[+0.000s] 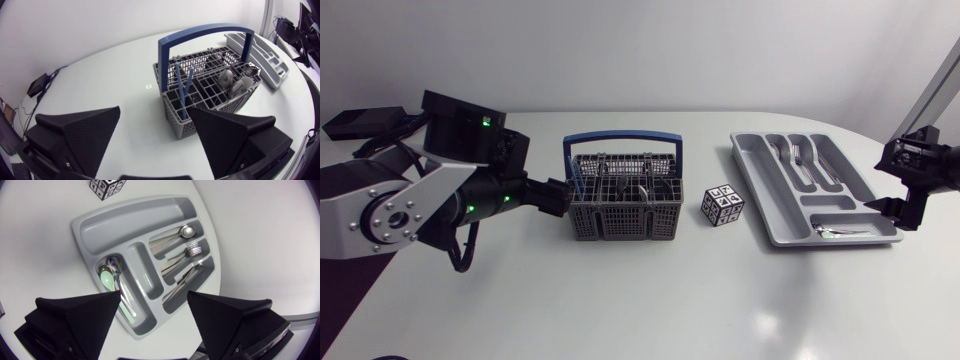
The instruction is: Transfer all utensils from the basket to the drawer tray.
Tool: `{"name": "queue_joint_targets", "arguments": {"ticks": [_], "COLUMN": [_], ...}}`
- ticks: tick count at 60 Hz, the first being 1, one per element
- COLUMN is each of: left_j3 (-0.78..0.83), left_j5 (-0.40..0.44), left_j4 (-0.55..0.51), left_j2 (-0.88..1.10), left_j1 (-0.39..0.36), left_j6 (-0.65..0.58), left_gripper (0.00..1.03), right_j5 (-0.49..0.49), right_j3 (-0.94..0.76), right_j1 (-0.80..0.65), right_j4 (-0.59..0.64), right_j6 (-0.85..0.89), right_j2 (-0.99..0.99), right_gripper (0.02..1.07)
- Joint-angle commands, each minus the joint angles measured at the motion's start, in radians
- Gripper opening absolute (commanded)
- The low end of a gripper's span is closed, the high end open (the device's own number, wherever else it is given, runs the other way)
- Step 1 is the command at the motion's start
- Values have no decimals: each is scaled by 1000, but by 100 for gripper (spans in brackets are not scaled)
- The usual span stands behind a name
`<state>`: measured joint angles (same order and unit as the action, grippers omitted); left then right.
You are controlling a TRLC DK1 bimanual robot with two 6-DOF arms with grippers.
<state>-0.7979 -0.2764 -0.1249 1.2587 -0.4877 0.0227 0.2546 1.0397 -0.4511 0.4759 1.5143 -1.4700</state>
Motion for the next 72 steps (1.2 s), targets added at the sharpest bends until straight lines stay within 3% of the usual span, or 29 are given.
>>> {"name": "queue_joint_targets", "arguments": {"ticks": [1, 7, 10, 16, 20, 29, 43, 61, 72], "left_j3": [-47, -81, -92, -121, -130, -146, -135, -101, -84], "left_j5": [19, 121, 134, 158, 246, 327, 342, 344, 342], "left_j4": [-12, -10, -12, -25, -27, -24, 45, 125, 146], "left_j2": [30, 51, 65, 116, 146, 189, 215, 212, 214], "left_j1": [-5, 40, 54, 77, 104, 135, 143, 130, 106], "left_j6": [-1, 54, 56, 59, 72, 83, 83, 85, 85], "left_gripper": [99, 99, 98, 96, 96, 91, 81, 59, 53], "right_j5": [14, 80, 106, 138, 166, 167, 140, 124, 106], "right_j3": [-15, -20, -23, -44, -84, -150, -248, -282, -310], "right_j1": [34, 80, 104, 155, 200, 325, 474, 483, 491], "right_j4": [32, 128, 190, 194, 193, 185, 84, 32, 0], "right_j6": [-69, -146, -178, -269, -322, -447, -597, -617, -615], "right_j2": [39, 77, 102, 154, 206, 284, 356, 349, 349], "right_gripper": [103, 103, 102, 102, 102, 102, 99, 99, 99]}}
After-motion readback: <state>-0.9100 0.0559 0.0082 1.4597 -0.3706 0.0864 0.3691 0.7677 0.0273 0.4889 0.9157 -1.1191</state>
